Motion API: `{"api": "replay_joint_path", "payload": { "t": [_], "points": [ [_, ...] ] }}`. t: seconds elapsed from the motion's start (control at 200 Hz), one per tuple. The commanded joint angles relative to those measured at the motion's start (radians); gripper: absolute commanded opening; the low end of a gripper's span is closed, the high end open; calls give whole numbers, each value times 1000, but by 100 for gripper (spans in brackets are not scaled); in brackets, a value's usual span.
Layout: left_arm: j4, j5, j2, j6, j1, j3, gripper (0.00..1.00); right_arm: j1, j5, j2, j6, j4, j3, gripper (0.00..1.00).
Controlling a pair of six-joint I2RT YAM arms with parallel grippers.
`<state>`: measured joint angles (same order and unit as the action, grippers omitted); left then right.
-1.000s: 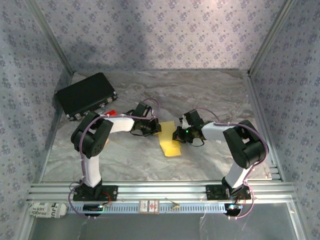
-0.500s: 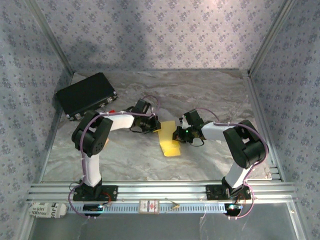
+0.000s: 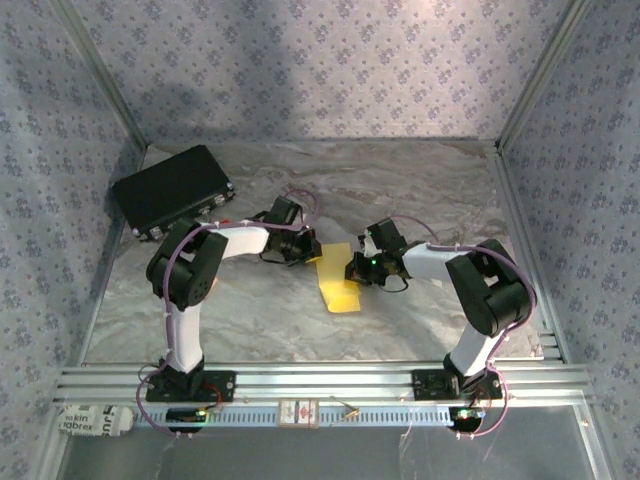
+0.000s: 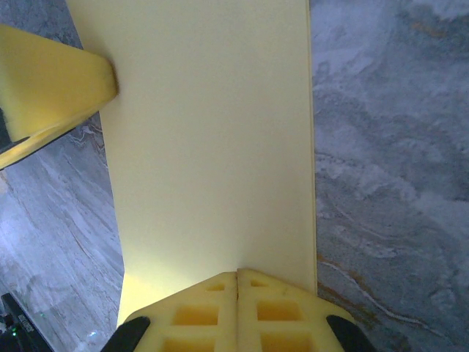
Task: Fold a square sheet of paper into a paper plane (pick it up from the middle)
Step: First fold the square sheet of paper in half at the center of the table.
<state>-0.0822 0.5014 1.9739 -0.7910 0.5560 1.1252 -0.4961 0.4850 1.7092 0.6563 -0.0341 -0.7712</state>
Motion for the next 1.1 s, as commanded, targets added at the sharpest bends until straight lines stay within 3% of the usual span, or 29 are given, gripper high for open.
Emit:
{"api": "replay_joint_path", "payload": {
  "t": [0.0,0.385,0.904,1.094],
  "points": [
    [-32,-121,30,-26,-45,17,0,3,-139,67,-54,-172,44,0],
    [15,-121,50,-97,-75,47,0,5,-134,63,-70,-182,48,0],
    [-76,-175,81,-133,-72,131,0,5,-123,57,-75,-179,49,0],
    [-120,-186,13,-112,-47,147,0,4,-120,56,-63,-169,49,0]
  ]
}}
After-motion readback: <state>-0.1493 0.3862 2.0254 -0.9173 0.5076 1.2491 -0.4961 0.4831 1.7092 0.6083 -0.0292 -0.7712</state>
